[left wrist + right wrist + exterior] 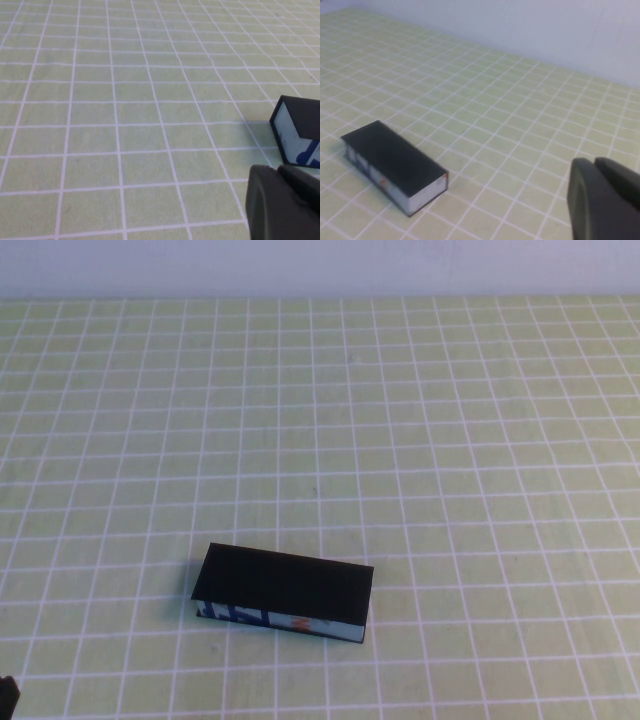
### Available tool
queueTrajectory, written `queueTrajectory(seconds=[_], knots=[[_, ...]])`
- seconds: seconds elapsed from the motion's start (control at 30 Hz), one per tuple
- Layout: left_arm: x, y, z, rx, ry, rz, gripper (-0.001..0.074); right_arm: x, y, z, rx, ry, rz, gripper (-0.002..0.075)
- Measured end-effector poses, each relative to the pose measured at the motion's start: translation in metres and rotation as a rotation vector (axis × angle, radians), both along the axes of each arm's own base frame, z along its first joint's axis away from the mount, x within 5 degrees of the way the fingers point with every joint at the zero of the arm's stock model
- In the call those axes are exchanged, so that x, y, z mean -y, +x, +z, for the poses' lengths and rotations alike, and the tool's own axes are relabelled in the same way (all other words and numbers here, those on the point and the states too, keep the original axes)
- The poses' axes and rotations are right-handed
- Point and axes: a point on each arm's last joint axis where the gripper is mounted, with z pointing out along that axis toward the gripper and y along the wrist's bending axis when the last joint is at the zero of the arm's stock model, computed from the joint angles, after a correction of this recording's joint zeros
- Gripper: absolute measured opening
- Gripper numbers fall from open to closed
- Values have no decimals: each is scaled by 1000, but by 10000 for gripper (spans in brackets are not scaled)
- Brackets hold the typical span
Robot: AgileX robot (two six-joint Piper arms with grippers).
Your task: Return glasses to glasses case
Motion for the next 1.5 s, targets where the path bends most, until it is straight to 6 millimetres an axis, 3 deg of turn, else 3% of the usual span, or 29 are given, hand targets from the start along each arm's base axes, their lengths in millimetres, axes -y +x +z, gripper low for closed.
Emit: queueTrajectory(seconds=[0.43, 0.67, 0.8, 1.03, 1.1, 1.5], knots=[[0, 0, 0, 1, 4, -1, -3, 31, -15, 7, 138, 44, -459, -18], [0, 0, 0, 1, 4, -1, -3, 35, -27, 6, 211, 55, -559, -18], [0, 0, 0, 1, 4, -1, -3, 35, -20, -16, 160, 50, -559, -18], [0, 0, 0, 1, 6, -2, -3, 30, -1, -94, -79, 126, -534, -18], [0, 0, 0, 1, 6, -2, -3, 29, -1, -108, -142, 133, -533, -18], [0, 0, 0, 2, 7, -2, -3, 26, -1, -113, -203, 213, -519, -18]])
